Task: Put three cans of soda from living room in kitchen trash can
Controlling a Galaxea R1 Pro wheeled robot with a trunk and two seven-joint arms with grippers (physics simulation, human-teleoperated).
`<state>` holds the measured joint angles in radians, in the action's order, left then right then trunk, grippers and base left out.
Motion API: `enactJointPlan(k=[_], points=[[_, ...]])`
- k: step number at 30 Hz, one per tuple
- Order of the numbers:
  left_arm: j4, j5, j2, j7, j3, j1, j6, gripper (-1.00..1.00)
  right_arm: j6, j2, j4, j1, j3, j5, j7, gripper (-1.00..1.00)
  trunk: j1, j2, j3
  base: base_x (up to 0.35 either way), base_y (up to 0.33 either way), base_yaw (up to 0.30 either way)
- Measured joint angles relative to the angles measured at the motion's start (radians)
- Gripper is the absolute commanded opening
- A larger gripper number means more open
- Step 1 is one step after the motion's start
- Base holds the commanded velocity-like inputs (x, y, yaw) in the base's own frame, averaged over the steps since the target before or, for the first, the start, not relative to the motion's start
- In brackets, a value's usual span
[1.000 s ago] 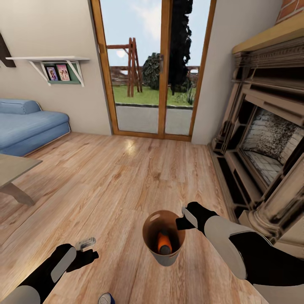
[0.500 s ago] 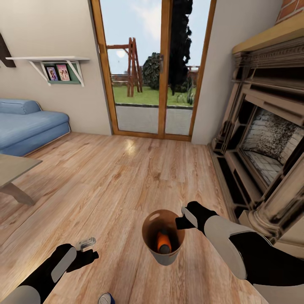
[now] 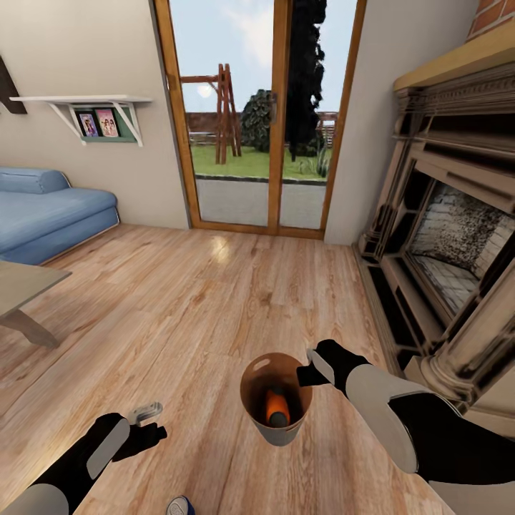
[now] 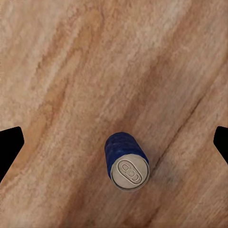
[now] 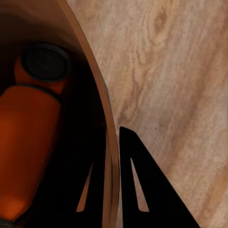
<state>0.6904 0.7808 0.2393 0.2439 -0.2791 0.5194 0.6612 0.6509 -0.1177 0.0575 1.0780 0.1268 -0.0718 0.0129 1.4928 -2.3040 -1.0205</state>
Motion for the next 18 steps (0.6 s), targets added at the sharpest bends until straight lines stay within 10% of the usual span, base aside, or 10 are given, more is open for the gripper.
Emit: enactJointPlan(k=[18], points=[[-0.01, 0.0, 0.013, 0.006, -0.031, -0.013, 0.006, 1.0, 0.015, 0.001, -0.027, -0.018, 0.025, 0.007, -0.005, -1.0, 0.0, 0.0, 0.0, 0.0, 0.0, 0.0]])
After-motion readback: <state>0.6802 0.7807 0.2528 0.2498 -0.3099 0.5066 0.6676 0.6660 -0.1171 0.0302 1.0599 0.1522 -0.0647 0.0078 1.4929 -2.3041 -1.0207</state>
